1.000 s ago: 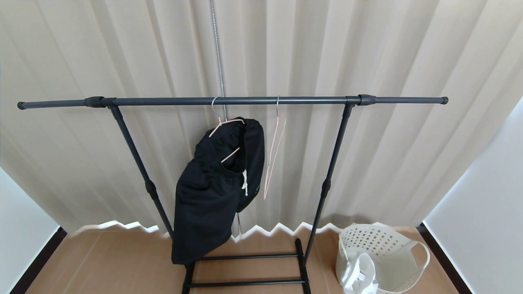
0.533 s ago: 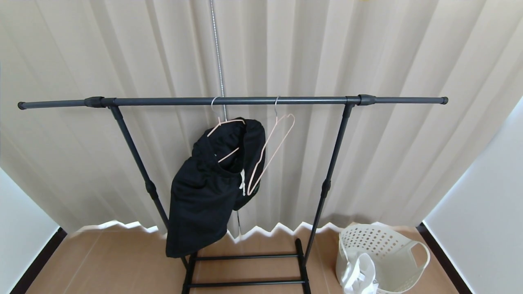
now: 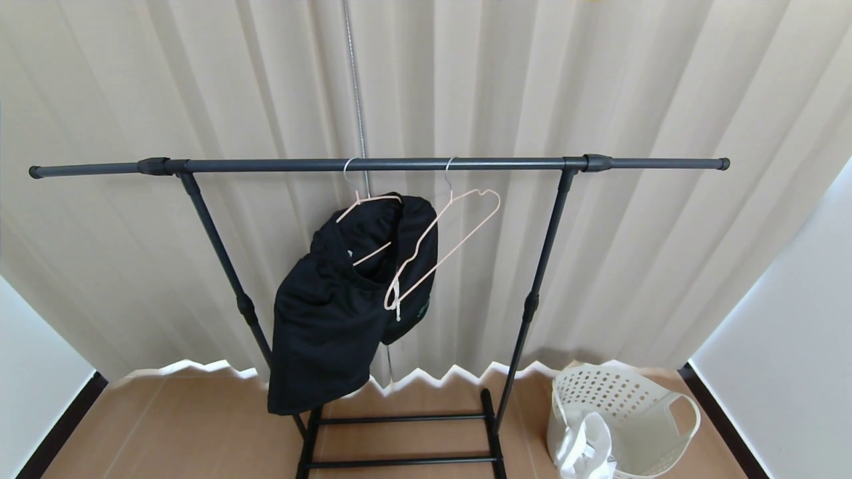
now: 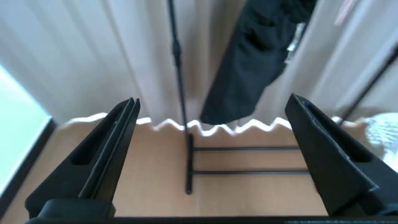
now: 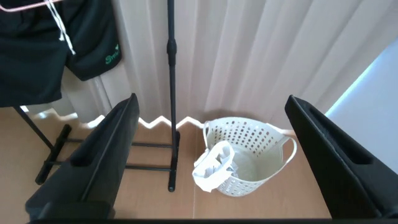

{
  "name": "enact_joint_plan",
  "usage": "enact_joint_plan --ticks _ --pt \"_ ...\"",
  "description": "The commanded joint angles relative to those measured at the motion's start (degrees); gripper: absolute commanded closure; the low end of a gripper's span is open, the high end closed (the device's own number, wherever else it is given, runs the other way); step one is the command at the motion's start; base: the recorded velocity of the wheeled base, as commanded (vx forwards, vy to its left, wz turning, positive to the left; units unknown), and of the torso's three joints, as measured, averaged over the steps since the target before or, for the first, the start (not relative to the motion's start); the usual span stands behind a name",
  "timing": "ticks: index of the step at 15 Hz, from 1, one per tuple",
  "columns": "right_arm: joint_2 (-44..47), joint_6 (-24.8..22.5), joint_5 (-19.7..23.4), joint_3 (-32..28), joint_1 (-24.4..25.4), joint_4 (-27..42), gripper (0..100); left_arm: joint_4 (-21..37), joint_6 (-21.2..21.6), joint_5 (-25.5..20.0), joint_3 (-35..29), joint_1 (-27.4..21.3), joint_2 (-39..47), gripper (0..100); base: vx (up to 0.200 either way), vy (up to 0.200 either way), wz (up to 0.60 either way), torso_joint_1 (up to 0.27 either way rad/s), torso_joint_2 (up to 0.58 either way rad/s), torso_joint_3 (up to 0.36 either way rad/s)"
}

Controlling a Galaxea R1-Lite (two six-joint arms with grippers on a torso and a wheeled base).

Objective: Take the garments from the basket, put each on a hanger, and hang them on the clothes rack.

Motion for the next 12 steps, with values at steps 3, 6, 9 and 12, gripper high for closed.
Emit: enact_joint_plan --ticks 3,6,9,12 --pt "-3.1 1.2 0.6 0.0 -1.4 -0.2 0 -0.2 -3.0 1.1 0.3 1.9 -4.1 0 0.000 0.000 0.00 0.000 0.00 0.000" --pt "-3.1 0.9 0.3 0.0 -1.4 -0.2 0 -0.3 -5.4 0.9 0.2 1.9 -4.1 0 0.000 0.000 0.00 0.000 0.00 0.000" --pt "-3.1 0.9 0.3 0.0 -1.4 -0.2 0 -0.3 -6.5 0.8 0.1 1.9 -4.1 0 0.000 0.000 0.00 0.000 0.00 0.000" --pt "-3.1 0.8 0.3 0.0 -1.4 -0.1 0 -0.3 -6.4 0.8 0.1 1.9 -4.1 0 0.000 0.000 0.00 0.000 0.00 0.000"
